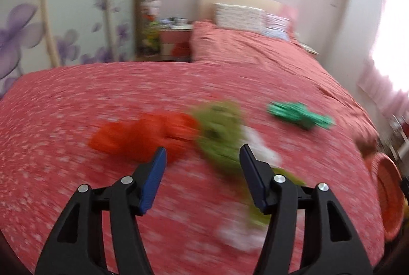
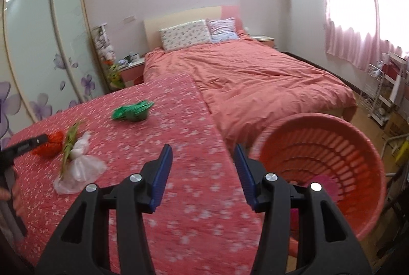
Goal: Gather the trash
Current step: 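Grasp the orange bag with the left gripper while the right gripper grasps the green bag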
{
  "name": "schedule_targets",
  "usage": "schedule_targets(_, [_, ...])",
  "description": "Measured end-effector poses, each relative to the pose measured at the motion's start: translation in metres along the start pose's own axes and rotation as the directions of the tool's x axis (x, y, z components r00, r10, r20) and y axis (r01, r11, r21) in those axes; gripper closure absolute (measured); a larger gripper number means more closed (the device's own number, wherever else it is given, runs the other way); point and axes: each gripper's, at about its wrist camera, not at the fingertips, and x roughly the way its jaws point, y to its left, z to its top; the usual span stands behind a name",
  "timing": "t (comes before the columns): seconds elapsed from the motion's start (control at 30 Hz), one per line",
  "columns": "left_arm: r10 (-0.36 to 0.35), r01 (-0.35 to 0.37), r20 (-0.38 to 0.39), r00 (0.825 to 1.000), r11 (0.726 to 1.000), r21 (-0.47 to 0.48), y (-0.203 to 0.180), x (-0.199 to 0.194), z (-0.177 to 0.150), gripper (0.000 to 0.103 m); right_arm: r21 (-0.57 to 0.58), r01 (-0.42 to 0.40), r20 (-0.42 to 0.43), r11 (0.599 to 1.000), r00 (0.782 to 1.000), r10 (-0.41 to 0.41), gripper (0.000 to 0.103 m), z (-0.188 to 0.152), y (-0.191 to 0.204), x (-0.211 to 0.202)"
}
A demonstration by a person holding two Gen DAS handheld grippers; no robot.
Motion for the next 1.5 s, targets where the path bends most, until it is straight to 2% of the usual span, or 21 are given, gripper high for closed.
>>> schedule_targets(0.13, [0.048,-0.05,-0.034,0.998,0.997,-0.06,0.035,0.027,0.014,0.043,-0.027,-0.022,-0.026,0.999,0.999,0.022,0.053,0.001,0.024,0.015])
schedule_targets(0.3, [0.047,-0.05,-0.083,0.995,0.998,-0.033,0.047,0.056,0.02,0.043,-0.049,-0.039,-0.049,0.998,0.998,0.037,0.053,0.007,0.043,0.034])
schedule_targets(0.37, [0.028,-0.031,-0.107,0.994,0.999,-0.035,0.051,0.065,0.017,0.041,-0.052,-0.047,-0.056,0.998,0.997,0.044,0.053,0.01,0.049,0.042])
schedule_targets(0.73, [-0.068,0.063,-0.118,0.991,0.997,-0.044,0.052,0.065,0.0,0.042,-0.034,-0.138,-0.104,0.99,0.986,0.134,0.053,0.043,0.093,0.107])
schedule_targets(0.8, [-0.068,0.065,-0.119,0.99,0.997,-0.033,0.05,0.067,0.002,0.048,-0.034,-0.148,-0.114,0.988,0.983,0.144,0.053,0.051,0.102,0.123])
schedule_targets(0.97, [-0.064,0.062,-0.105,0.992,0.998,-0.024,0.049,0.065,0.005,0.055,-0.013,-0.174,-0.169,0.985,0.971,0.169,0.053,0.073,0.129,0.169])
schedule_targets(1.13, [-0.057,0.052,-0.097,0.994,0.997,-0.054,0.059,0.065,0.016,0.06,-0.094,-0.116,-0.254,0.989,0.963,0.088,0.053,0.076,0.15,0.203])
schedule_targets(1.2, [-0.047,0.042,-0.093,0.995,0.998,-0.05,0.061,0.064,0.016,0.06,-0.13,-0.088,-0.261,0.988,0.964,0.052,0.052,0.074,0.152,0.208])
schedule_targets(1.27, [-0.042,0.038,-0.092,0.995,0.998,-0.043,0.063,0.063,0.016,0.06,-0.159,-0.082,-0.261,0.984,0.965,0.038,0.054,0.071,0.153,0.206])
schedule_targets(1.33, [-0.028,0.026,-0.093,0.995,0.999,-0.025,0.06,0.065,0.014,0.059,-0.184,-0.062,-0.257,0.981,0.966,0.013,0.061,0.068,0.152,0.205])
schedule_targets(1.5, [-0.009,0.005,-0.109,0.994,0.999,-0.043,0.056,0.074,0.016,0.039,-0.237,-0.039,-0.251,0.971,0.968,-0.023,0.061,0.065,0.155,0.21])
